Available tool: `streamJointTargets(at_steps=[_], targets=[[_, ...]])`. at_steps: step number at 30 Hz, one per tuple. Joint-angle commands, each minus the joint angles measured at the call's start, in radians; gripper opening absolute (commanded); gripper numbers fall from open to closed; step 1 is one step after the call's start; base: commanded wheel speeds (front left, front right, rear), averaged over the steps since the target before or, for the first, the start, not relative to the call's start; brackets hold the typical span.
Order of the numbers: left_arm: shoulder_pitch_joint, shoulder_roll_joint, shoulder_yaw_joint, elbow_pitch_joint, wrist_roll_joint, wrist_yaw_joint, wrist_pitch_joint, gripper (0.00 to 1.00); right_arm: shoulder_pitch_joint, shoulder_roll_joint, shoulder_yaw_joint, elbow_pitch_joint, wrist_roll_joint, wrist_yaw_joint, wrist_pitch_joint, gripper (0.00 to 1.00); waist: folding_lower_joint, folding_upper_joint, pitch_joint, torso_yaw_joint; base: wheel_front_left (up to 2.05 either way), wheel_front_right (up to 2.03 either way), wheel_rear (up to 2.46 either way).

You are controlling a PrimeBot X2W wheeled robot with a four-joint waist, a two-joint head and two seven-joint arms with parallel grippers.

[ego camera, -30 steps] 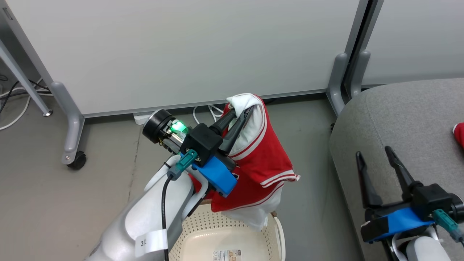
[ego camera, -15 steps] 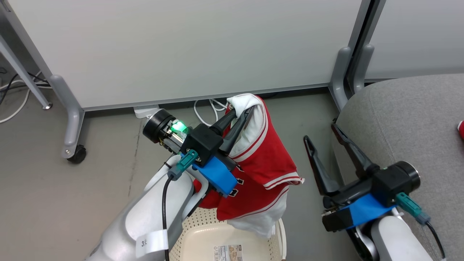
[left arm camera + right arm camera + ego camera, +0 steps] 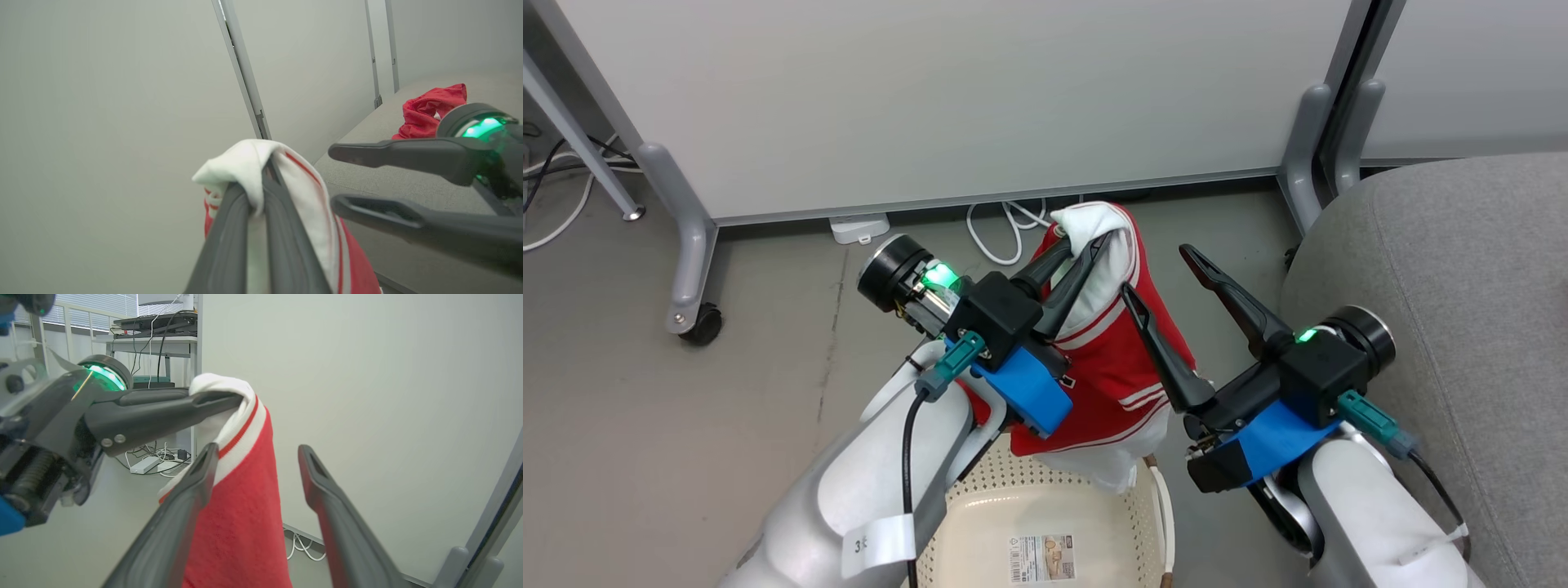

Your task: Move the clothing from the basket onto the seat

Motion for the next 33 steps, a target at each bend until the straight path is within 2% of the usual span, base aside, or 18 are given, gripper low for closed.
streamJointTargets(at_steps=[1, 11, 32, 33], targets=[[-0.017, -0.002, -0.003, -0.002, 0.005, 0.000, -0.005, 0.00, -0.023, 0.003, 0.004, 0.013, -0.006, 0.000, 0.000, 1.00, 0.0000, 0.0000, 0.004, 0.003, 0.00, 0.00, 0.00], [-0.029, -0.020, -0.021, -0.012, 0.015, -0.001, -0.005, 0.00, -0.099, 0.030, 0.022, 0.134, -0.034, 0.000, 0.000, 1.00, 0.0000, 0.0000, 0.027, 0.018, 0.00, 0.00, 0.00], [-0.060, -0.028, -0.056, -0.042, 0.010, -0.002, -0.005, 0.00, -0.221, 0.028, 0.070, 0.365, -0.001, 0.000, 0.000, 1.00, 0.0000, 0.0000, 0.057, 0.045, 0.00, 0.00, 0.00], [-0.060, -0.027, -0.056, -0.044, 0.010, -0.002, -0.005, 0.00, -0.223, 0.028, 0.074, 0.375, 0.003, 0.000, 0.000, 0.47, 0.0000, 0.0000, 0.058, 0.045, 0.00, 0.00, 0.00]])
